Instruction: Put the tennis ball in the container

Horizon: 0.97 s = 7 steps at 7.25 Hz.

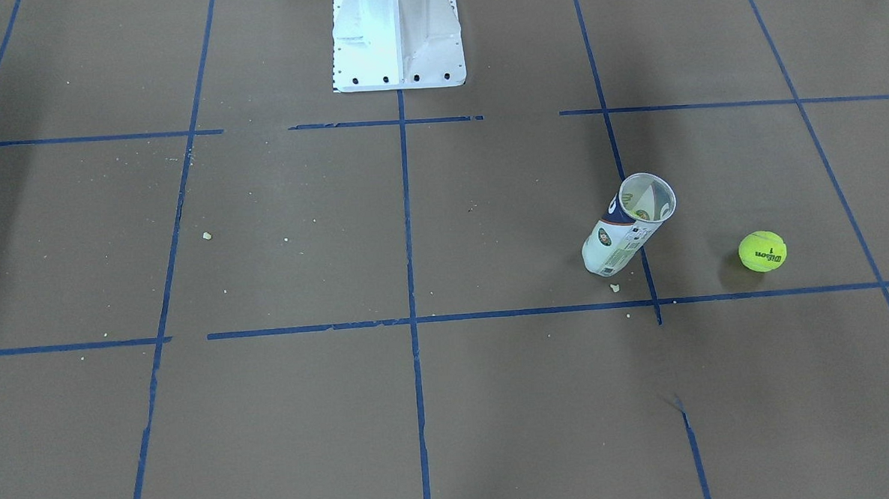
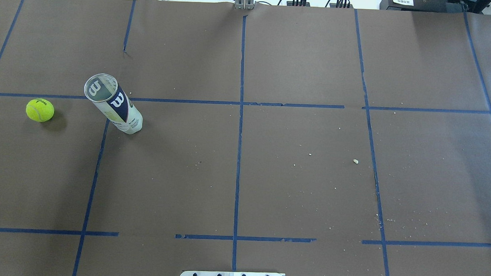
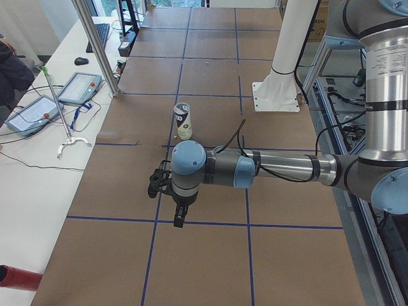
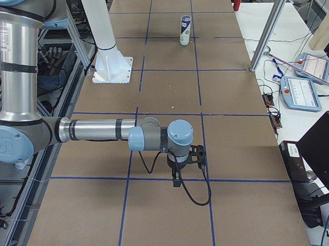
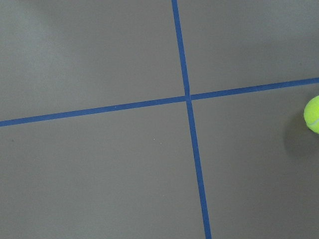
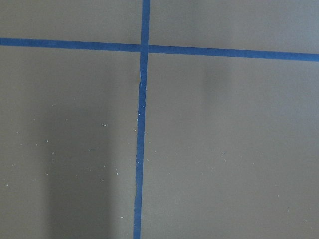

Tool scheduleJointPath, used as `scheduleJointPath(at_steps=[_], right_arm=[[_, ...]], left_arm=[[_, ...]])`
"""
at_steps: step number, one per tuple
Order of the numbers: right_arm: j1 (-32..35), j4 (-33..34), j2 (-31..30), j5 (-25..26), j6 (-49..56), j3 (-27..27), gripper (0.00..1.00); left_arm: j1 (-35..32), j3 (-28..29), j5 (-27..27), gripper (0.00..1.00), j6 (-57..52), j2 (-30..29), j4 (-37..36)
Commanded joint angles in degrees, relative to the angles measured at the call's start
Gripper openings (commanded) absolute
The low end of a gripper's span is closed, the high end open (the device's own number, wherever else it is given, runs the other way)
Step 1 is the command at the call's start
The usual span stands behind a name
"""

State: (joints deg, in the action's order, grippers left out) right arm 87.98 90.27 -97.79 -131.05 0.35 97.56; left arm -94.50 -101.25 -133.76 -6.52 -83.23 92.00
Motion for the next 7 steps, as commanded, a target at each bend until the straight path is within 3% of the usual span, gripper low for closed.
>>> scheduleJointPath(at_steps=[1,4,5,7], right_arm=[[0.0,0.0,0.1,0.0,0.0,0.0,1.0],[0.0,0.0,0.0,0.0,0.0,0.0,1.0],[0.0,0.1,0.0,0.0,0.0,0.1,1.0],[0.0,0.1,0.0,0.0,0.0,0.0,1.0]], left_arm=[[1.5,0.6,0.0,1.0,0.4,0.0,1.8],[4.2,2.5,0.9,1.0,0.7,-3.4,2.1],[4.2,6.6,1.1,1.0,0.6,-6.7,4.4],[4.2,7.7,0.5,1.0,0.6,-5.6,10.4]])
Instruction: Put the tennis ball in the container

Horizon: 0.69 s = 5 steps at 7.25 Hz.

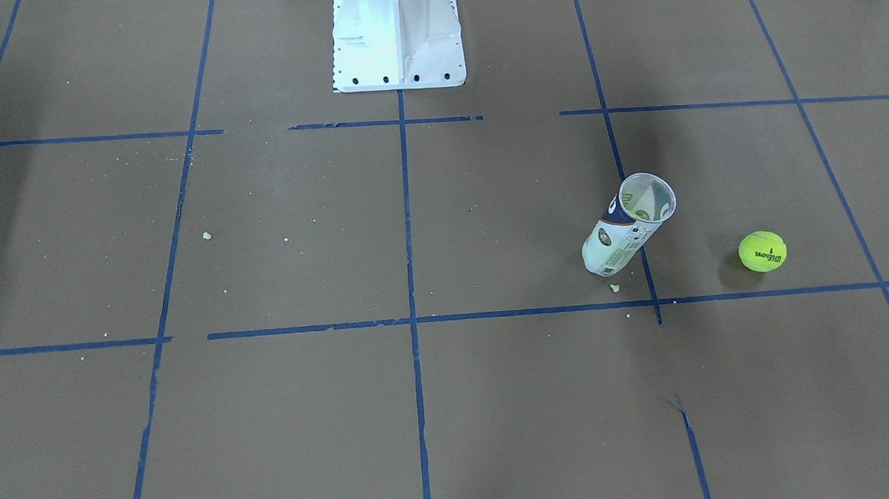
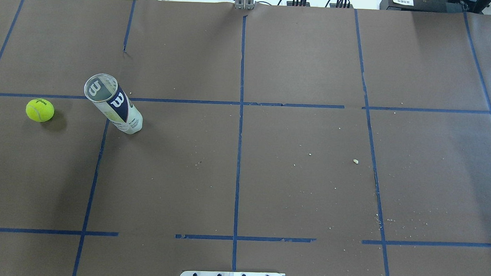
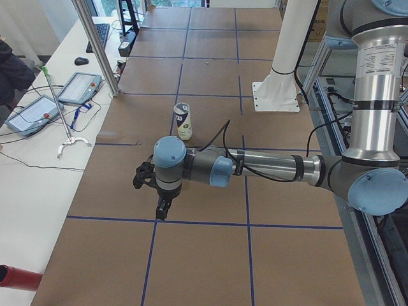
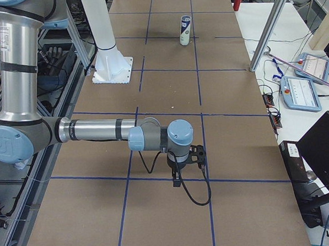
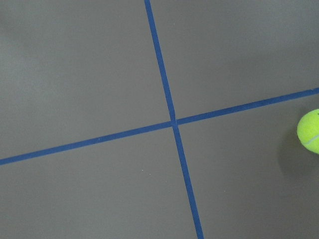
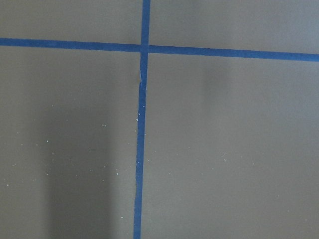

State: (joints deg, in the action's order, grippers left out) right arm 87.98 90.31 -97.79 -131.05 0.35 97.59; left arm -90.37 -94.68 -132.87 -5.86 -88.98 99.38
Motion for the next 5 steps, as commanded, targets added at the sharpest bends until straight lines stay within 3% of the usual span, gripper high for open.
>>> scheduleJointPath(at_steps=[1,3,4,5], right_arm=[[0.0,0.0,0.1,0.0,0.0,0.1,1.0],[0.0,0.0,0.1,0.0,0.0,0.0,1.0],[0.0,0.0,0.1,0.0,0.0,0.1,1.0],[0.0,0.0,0.0,0.0,0.0,0.0,1.0]], left_arm=[[0.6,0.0,0.0,1.0,1.5,-0.9,3.7],[9.1,0.7,0.1,1.0,19.7,-3.2,4.2],[12.0,0.7,0.4,1.0,33.1,-7.0,4.1],[17.5,1.9,0.2,1.0,40.0,-9.9,4.2]])
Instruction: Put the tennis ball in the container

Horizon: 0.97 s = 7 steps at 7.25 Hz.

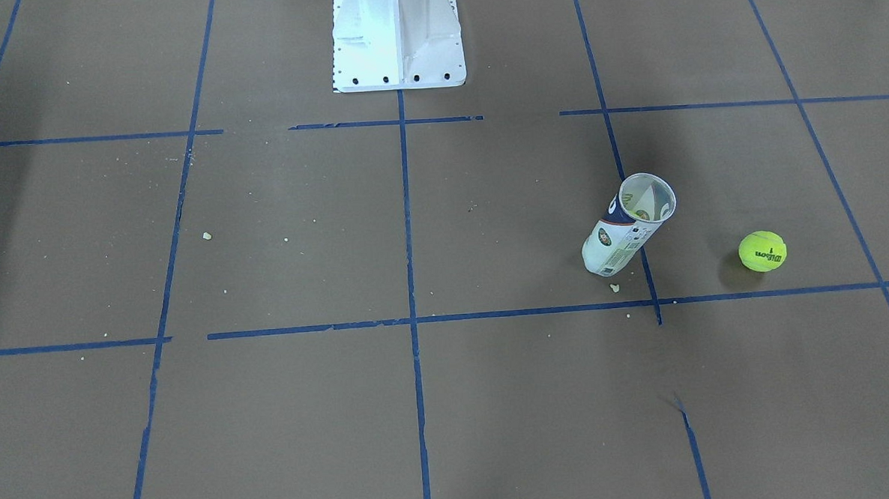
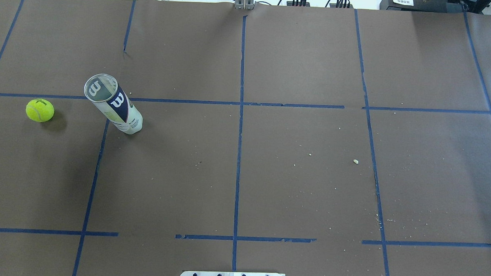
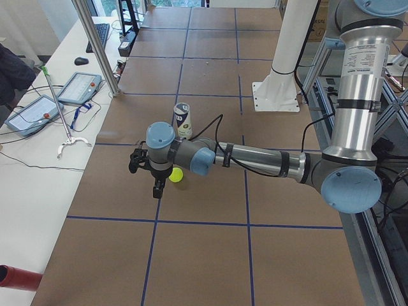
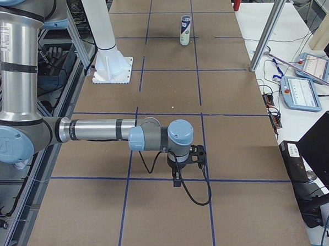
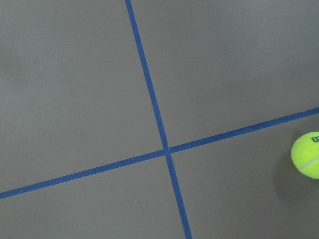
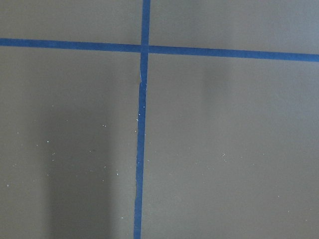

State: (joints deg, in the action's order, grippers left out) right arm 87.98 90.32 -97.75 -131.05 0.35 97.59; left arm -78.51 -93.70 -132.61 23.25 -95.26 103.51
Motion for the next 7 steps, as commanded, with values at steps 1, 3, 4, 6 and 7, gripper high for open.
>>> scheduleJointPath(at_steps=[1,3,4,6,7], right_arm=[[0.0,0.0,0.0,0.0,0.0,0.1,1.0],[0.0,-0.1,0.0,0.0,0.0,0.0,1.0],[0.0,0.0,0.0,0.0,0.0,0.0,1.0],[0.0,0.0,0.0,0.0,0.0,0.0,1.0],[0.0,0.0,0.0,0.0,0.0,0.0,1.0]], left_arm=[[9.0,3.1,0.1,1.0,12.2,-5.5,0.2],[14.2,6.6,3.0,1.0,12.5,-7.8,0.5],[15.0,7.5,4.2,1.0,12.5,-7.9,1.0],[15.2,10.7,4.2,1.0,12.4,-7.8,4.5],[15.4,11.5,4.2,1.0,12.4,-7.8,5.4]])
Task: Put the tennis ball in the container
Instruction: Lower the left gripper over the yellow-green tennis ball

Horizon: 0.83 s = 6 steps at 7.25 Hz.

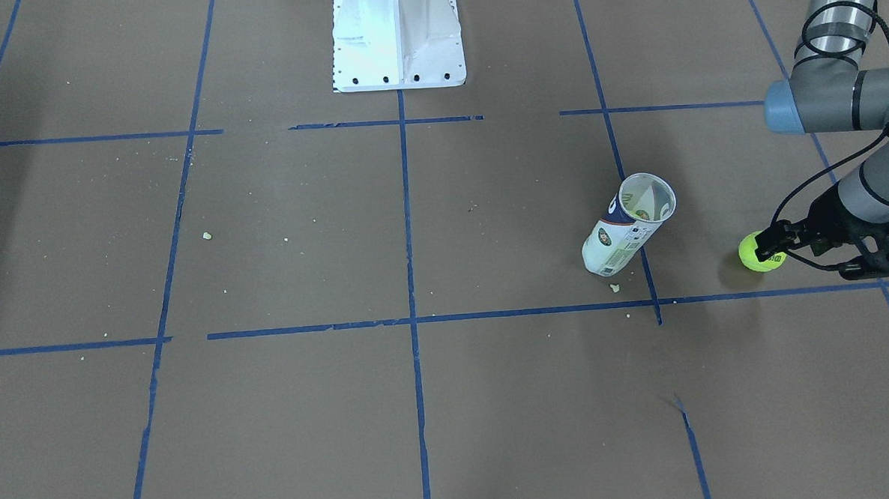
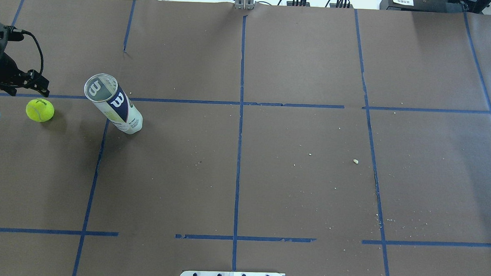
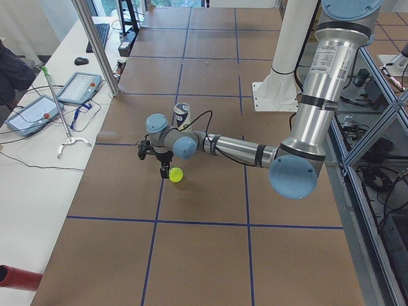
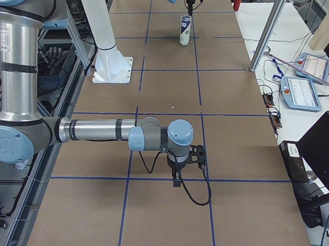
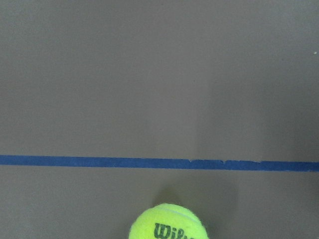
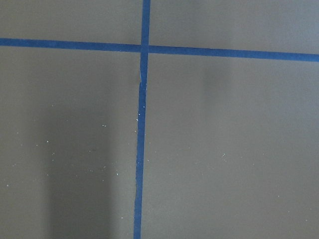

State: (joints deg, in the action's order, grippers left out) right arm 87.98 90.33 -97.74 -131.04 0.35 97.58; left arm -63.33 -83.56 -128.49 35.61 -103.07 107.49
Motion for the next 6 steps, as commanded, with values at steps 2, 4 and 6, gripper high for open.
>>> scheduleJointPath(at_steps=[2,4,6], right_arm=[[0.0,-0.1,0.0,0.0,0.0,0.0,1.0],[0.0,-0.1,0.0,0.0,0.0,0.0,1.0],[0.0,-0.1,-0.1,0.0,0.0,0.0,1.0]], left_arm=[[0.4,1.4,0.1,1.0,0.3,0.1,1.5],[0.7,1.3,0.1,1.0,0.4,0.1,1.6],[0.8,1.2,0.1,1.0,0.6,0.1,1.6]])
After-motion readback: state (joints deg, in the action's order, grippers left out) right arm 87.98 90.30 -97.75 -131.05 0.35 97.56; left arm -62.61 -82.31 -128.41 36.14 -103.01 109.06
